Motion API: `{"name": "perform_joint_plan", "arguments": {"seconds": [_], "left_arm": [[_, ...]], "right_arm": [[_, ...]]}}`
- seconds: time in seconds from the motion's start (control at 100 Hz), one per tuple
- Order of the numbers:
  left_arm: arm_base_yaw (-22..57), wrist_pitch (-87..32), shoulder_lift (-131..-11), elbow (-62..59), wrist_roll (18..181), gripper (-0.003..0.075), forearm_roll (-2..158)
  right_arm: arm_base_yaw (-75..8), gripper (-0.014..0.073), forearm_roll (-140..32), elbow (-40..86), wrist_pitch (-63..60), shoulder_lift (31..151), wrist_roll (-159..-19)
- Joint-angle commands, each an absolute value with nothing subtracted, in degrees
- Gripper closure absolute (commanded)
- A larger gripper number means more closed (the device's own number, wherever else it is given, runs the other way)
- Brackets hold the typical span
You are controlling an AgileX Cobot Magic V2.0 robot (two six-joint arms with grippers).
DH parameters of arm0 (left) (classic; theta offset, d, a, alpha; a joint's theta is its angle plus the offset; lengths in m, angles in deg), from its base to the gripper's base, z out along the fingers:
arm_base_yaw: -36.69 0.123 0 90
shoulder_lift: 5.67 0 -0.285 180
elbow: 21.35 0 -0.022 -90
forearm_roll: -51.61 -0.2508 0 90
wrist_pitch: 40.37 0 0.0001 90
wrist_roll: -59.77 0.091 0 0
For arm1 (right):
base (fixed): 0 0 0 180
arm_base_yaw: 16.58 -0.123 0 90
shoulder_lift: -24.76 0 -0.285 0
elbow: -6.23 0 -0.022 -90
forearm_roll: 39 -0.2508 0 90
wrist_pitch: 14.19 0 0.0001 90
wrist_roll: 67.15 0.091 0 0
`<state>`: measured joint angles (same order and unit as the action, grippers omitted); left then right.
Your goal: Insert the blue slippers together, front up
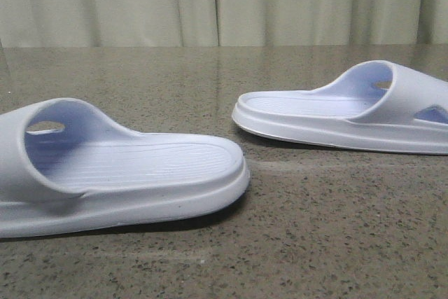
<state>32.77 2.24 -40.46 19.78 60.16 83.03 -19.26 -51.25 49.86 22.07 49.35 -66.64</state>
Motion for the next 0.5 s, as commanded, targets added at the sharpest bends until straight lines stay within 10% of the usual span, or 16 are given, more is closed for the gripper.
{"name": "perform_joint_plan", "arguments": {"seconds": [0.0, 0.49], "left_arm": [[32.91, -1.96, -41.26, 19.65, 56.2, 0.0203, 84.46], [32.91, -9.7, -41.26, 33.87, 42.97, 0.0203, 91.5]], "right_arm": [[-18.92, 0.0256, -51.81, 47.94, 17.02, 50.56, -66.75], [-18.92, 0.0256, -51.81, 47.94, 17.02, 50.56, -66.75]]}}
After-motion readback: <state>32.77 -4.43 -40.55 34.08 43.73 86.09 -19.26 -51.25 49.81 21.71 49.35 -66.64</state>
